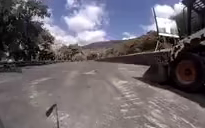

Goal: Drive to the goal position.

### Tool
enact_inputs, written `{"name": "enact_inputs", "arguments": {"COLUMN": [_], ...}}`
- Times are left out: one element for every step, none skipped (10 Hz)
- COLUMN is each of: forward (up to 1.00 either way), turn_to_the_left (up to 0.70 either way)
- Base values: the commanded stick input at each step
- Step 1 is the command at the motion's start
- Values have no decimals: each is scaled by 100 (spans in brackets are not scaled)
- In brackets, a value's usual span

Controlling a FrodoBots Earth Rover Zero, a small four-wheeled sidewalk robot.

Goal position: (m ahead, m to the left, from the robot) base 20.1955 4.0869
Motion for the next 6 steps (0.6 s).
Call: {"name": "enact_inputs", "arguments": {"forward": [70,70,70,70,70,70], "turn_to_the_left": [0,0,0,0,0,0]}}
